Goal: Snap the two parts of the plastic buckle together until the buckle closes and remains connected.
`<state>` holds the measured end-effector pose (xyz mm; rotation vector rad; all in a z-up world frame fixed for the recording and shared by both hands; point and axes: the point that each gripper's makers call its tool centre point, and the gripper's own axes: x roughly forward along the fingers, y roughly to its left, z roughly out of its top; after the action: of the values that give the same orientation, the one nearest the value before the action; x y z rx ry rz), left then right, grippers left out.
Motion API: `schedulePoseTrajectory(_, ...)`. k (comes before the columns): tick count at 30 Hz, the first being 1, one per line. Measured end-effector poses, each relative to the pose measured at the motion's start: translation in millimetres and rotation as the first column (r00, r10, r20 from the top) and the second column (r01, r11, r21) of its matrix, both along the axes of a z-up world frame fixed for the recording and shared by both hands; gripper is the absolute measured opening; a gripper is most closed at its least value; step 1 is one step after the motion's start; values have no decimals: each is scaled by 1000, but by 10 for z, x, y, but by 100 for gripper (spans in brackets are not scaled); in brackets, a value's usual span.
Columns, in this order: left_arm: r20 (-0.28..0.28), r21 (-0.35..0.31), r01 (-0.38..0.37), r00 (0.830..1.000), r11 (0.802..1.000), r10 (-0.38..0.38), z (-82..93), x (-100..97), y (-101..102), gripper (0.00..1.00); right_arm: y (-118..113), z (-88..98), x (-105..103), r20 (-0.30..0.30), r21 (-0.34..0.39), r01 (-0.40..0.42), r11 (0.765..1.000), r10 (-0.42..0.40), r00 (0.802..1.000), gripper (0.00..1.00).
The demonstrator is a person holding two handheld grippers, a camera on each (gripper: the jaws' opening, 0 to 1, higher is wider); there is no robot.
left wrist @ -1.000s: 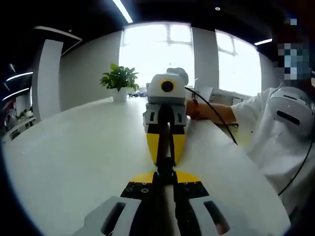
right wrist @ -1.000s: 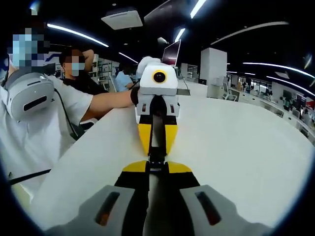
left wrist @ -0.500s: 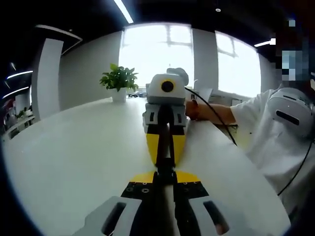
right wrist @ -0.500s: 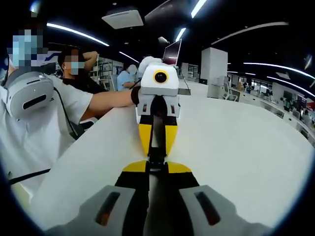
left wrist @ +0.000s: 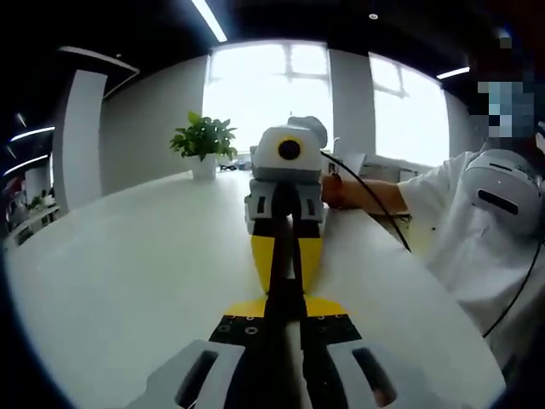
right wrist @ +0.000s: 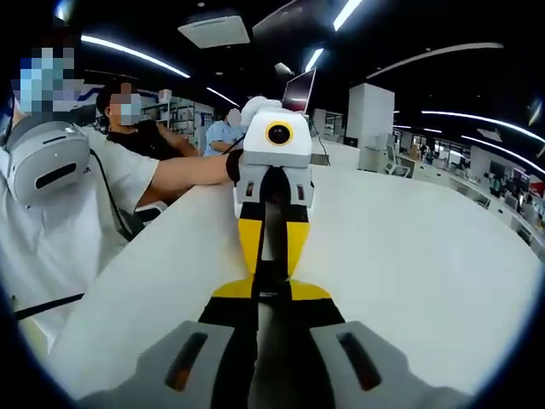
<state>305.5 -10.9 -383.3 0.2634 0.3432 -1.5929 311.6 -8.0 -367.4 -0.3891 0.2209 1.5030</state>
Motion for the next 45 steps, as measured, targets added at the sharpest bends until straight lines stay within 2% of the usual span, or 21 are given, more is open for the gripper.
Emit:
schedulePoseTrajectory(5,-3,-4,-3,1000,1000,3,2,-27,-23,10,15,-33,-40,7,8,5,1000,-5,1000,10)
schedulePoseTrajectory(6,-4,-3,-5,1000,1000,5,3,-34,-27,11,22,-30,-56,-9,14,5,1000,-5,1000,10)
schedulePoseTrajectory(11,-7,-11,-14,1000,1000,14,9,-64,-36,11,17,-27,-46,-13,19,5,1000,-5,1000,10)
schedulePoseTrajectory(26,33,-32,-15,999,999,16,34,-93,-44,14,16,-22,-29,-6,23,0,1000,0,1000,10)
schedulePoseTrajectory(29,24,-32,-22,999,999,23,35,-90,-40,24,18,-21,-24,-6,25,0,1000,0,1000,10)
schedulePoseTrajectory(33,28,-28,5,1000,1000,-4,36,-149,-49,43,28,-22,-29,2,27,1,1000,-1,1000,10)
schedulePoseTrajectory(35,36,-28,13,999,1000,-12,42,-162,-49,60,30,-23,-34,2,27,1,1000,-1,1000,10)
schedulePoseTrajectory(36,36,-30,8,999,1000,-6,50,-154,-47,74,31,-23,-36,2,27,1,1000,-1,1000,10)
schedulePoseTrajectory(38,27,-77,-47,998,996,49,144,-71,-71,96,31,-23,-35,2,27,1,1000,-1,1000,10)
schedulePoseTrajectory(39,16,-118,-77,997,990,80,223,-15,-79,99,29,-21,-30,2,27,1,1000,-1,1000,10)
schedulePoseTrajectory(42,-1,-220,-107,994,970,109,438,71,-20,100,25,-19,-18,2,28,1,1000,-1,1000,10)
schedulePoseTrajectory(45,35,-184,-132,989,974,141,409,144,31,100,21,-16,-5,2,27,1,1000,-1,1000,10)
